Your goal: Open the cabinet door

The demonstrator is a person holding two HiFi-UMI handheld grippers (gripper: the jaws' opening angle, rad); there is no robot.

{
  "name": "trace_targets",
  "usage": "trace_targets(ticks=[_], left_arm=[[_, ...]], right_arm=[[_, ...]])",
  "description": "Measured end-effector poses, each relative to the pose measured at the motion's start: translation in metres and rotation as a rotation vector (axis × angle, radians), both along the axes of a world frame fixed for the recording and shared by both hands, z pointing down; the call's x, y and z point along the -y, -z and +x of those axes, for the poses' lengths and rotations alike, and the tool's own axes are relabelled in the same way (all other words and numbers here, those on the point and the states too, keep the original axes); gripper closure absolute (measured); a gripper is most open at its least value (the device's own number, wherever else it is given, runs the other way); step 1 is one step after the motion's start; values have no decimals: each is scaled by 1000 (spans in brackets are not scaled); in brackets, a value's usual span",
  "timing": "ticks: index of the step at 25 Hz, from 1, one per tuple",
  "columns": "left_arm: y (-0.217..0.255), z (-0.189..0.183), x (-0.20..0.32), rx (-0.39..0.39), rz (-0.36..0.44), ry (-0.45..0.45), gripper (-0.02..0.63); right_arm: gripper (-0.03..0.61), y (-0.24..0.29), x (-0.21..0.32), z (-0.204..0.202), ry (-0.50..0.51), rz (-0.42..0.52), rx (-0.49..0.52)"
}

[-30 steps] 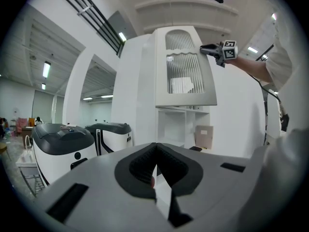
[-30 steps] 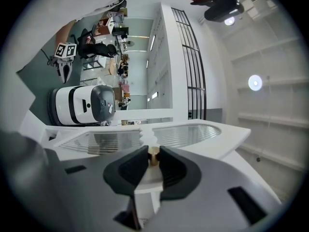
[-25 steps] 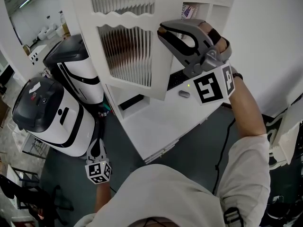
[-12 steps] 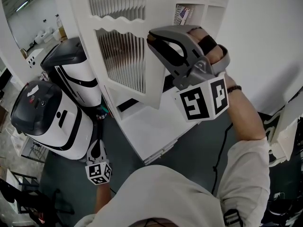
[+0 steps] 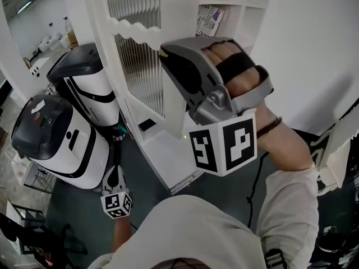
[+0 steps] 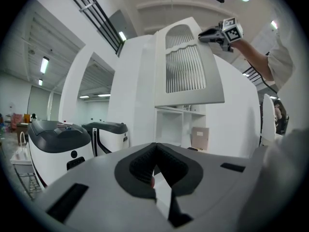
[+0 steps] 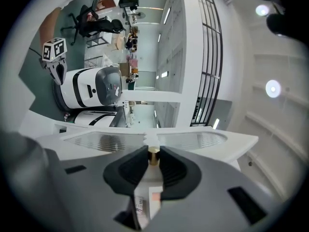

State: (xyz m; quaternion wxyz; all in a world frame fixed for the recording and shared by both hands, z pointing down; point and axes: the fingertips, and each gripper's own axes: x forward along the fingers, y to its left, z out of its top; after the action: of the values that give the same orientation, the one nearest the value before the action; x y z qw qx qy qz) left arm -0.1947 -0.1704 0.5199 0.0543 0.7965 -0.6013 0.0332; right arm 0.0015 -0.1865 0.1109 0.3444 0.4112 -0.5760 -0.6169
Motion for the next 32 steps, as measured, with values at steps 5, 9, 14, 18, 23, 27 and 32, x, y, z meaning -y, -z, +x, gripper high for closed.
trace_targets(ticks=[5, 9, 14, 18, 23, 27, 32], left_arm=[[-2, -8, -4, -7, 1, 2, 615], [-2, -14, -6, -10, 4, 6, 615], [-2, -19, -12, -13, 4, 10, 615], [-2, -19, -14, -13, 3, 13, 615], [-1, -21, -15, -13, 6, 17, 615], [-1, -23, -16, -11, 5, 15, 615], [-1, -23, -15, -11, 7, 9, 615]], right_arm=[[503, -1, -8, -15, -50, -13, -28], [501, -2, -14, -27, -69, -8, -56], [499, -2, -25, -45, -66, -7, -79], [499, -2, -29, -51, -57, -17, -81], [499, -3, -29, -49, -56, -22, -78], [497, -2, -30, -51, -49, -26, -71], [497, -2, -34, -54, -21, -41, -60]])
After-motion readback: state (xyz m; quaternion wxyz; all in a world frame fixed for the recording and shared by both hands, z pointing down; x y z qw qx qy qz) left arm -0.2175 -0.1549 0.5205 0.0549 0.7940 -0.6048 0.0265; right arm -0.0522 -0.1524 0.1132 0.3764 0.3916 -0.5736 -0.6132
